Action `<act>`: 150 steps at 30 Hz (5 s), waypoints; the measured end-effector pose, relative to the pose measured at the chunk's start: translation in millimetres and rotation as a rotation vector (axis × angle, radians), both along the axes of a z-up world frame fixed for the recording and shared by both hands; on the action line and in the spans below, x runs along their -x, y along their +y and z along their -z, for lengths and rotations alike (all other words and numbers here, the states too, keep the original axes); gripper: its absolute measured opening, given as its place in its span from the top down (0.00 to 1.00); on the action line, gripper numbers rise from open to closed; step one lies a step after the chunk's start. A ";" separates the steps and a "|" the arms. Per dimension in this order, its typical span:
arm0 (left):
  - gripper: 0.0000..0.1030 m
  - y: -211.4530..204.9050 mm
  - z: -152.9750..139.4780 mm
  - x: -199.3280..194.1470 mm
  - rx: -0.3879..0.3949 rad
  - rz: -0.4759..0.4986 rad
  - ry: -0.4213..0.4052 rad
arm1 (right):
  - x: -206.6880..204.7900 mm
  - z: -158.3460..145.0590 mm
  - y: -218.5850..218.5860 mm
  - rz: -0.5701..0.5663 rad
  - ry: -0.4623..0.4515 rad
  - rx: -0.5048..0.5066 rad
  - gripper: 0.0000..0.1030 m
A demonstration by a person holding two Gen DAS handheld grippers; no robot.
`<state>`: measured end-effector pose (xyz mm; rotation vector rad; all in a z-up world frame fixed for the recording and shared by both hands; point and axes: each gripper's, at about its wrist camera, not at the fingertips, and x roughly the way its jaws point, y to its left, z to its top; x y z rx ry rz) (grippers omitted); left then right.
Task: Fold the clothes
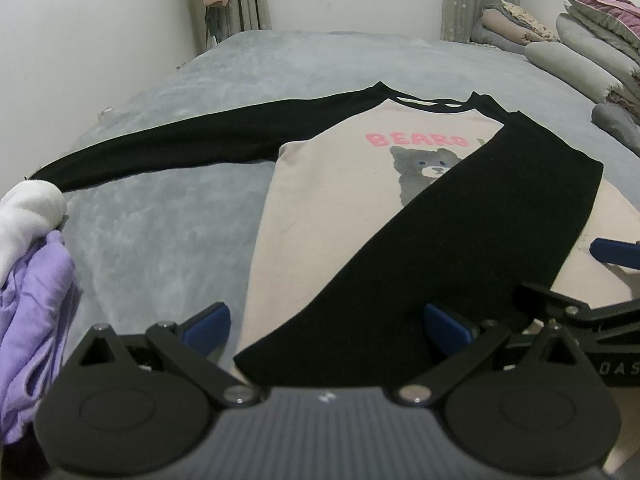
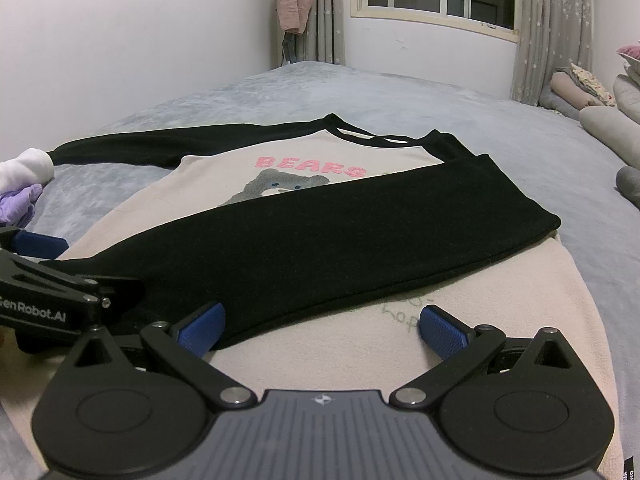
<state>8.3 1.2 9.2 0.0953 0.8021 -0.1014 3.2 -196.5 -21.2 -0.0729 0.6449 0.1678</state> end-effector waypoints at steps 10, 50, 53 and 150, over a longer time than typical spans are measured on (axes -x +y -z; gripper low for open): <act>0.00 0.7 -0.1 0.2 0.004 -0.001 0.003 | 0.4 -0.1 0.6 0.002 0.000 -0.001 0.00; 0.00 69.0 -41.9 -25.4 0.196 -0.159 -0.048 | 0.9 0.0 -2.0 0.001 -0.002 -0.005 0.00; 0.00 81.9 -53.3 -35.2 0.221 -0.179 -0.034 | -0.2 -1.8 -2.3 0.002 0.011 -0.007 0.00; 0.60 63.3 -47.5 -61.4 0.417 0.008 -0.029 | -27.3 -38.6 -81.9 0.142 0.149 -0.478 0.10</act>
